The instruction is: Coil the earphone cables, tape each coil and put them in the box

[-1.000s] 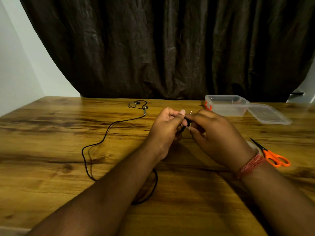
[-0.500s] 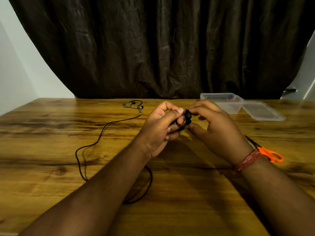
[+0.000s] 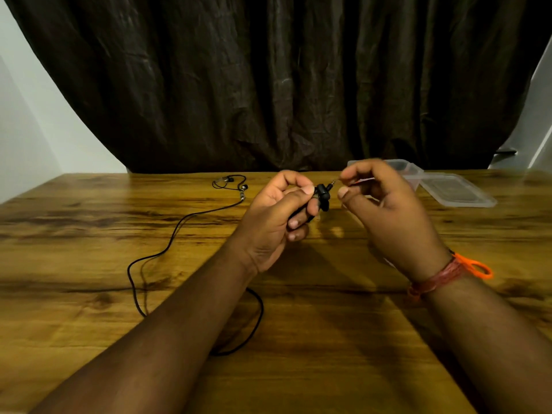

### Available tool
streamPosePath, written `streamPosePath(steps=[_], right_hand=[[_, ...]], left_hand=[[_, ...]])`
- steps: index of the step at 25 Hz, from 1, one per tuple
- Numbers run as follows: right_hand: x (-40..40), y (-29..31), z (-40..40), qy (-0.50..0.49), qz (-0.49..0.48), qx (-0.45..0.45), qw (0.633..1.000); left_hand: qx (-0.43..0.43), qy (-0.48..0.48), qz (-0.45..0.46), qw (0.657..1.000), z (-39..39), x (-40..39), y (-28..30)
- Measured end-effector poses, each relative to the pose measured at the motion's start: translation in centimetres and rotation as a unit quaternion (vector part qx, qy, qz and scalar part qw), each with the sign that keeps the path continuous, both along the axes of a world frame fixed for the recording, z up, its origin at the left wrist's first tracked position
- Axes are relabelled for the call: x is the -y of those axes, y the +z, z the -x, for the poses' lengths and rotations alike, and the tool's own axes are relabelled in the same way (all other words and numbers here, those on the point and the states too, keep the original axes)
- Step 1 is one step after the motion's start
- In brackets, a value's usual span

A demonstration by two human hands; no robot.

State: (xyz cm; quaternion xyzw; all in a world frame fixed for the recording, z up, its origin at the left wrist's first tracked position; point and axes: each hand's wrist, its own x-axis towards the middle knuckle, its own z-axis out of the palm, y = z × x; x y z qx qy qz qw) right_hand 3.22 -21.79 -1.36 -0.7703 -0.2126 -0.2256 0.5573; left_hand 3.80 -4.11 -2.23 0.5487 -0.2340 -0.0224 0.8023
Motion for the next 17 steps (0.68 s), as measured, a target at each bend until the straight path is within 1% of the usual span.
streamPosePath(steps=[1,3,4,6,9,14,17], right_hand=[[-0.1,0.2,0.2,0.043,-0.039,-0.030,0.998],[-0.5,0.3,0.5,0.149,-0.093,-0.111,0.978],[-0.6,0.2,0.4,0.182,-0.106,-0.139,0.968],[-0.5,0.2,0.4,0.211,-0.141,-0.162,0.954],[-0.4,0.3,0.4,0.215,-0.184,-0.169,0.944],[-1.3,0.2,0.5,0.148,-0.188,-0.116,0.964],[-1.8,0.0,0.7,0.113,-0.177,-0.143,0.967]], left_hand=[[0.004,0.007,0.004,1.000,0.0,0.0,0.0],[0.012,0.012,0.007,1.000,-0.1,0.0,0.0],[0.015,0.011,0.005,1.000,-0.1,0.0,0.0],[0.019,0.001,0.003,1.000,-0.2,0.1,-0.1],[0.017,-0.016,0.000,1.000,-0.1,0.0,0.0],[0.013,-0.020,0.008,1.000,-0.1,0.0,0.1],[0.009,-0.020,0.017,1.000,0.0,0.1,0.0]])
